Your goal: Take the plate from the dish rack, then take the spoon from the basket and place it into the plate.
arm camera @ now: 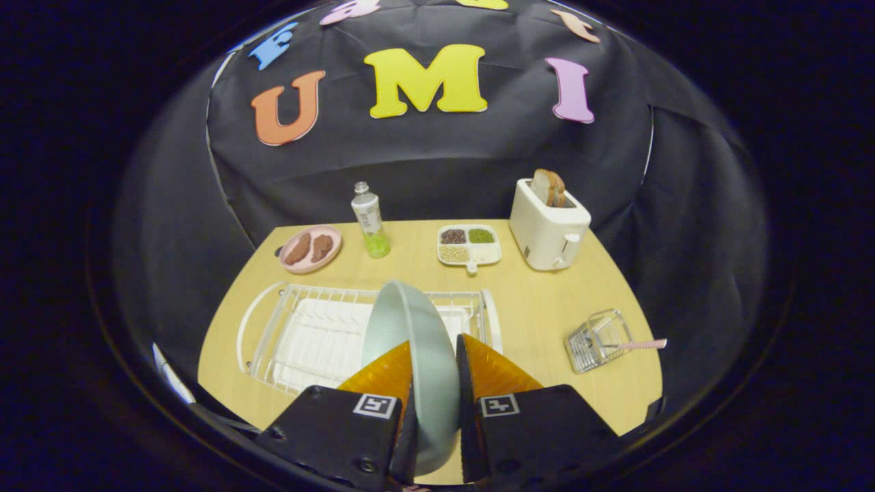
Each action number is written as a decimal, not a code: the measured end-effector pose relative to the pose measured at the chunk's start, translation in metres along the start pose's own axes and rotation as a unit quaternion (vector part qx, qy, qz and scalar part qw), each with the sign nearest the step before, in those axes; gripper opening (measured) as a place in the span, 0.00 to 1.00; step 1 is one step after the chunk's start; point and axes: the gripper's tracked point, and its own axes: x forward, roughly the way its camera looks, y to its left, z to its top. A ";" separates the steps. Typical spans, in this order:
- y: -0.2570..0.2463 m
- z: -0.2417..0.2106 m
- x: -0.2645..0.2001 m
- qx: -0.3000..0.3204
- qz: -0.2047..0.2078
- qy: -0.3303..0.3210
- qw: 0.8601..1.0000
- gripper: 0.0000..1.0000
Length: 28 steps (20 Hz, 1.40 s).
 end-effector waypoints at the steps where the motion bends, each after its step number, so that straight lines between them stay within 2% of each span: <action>1: -0.005 -0.014 -0.006 0.015 0.018 0.001 1.000 0.31; 5: -0.025 -0.081 -0.018 0.088 0.085 0.029 0.992 0.31; 9: -0.044 -0.138 -0.009 0.151 0.126 0.030 0.980 0.31; 12: -0.039 -0.180 -0.001 0.211 0.166 0.031 0.963 0.31; 15: -0.027 -0.205 0.013 0.284 0.208 0.027 0.936 0.30; 18: -0.036 -0.223 0.026 0.315 0.212 0.021 0.925 0.30; 23: -0.040 -0.232 0.048 0.330 0.199 0.029 0.923 0.30; 25: -0.045 -0.235 0.054 0.330 0.185 0.022 0.925 0.31; 28: -0.041 -0.234 0.057 0.337 0.202 0.025 0.919 0.33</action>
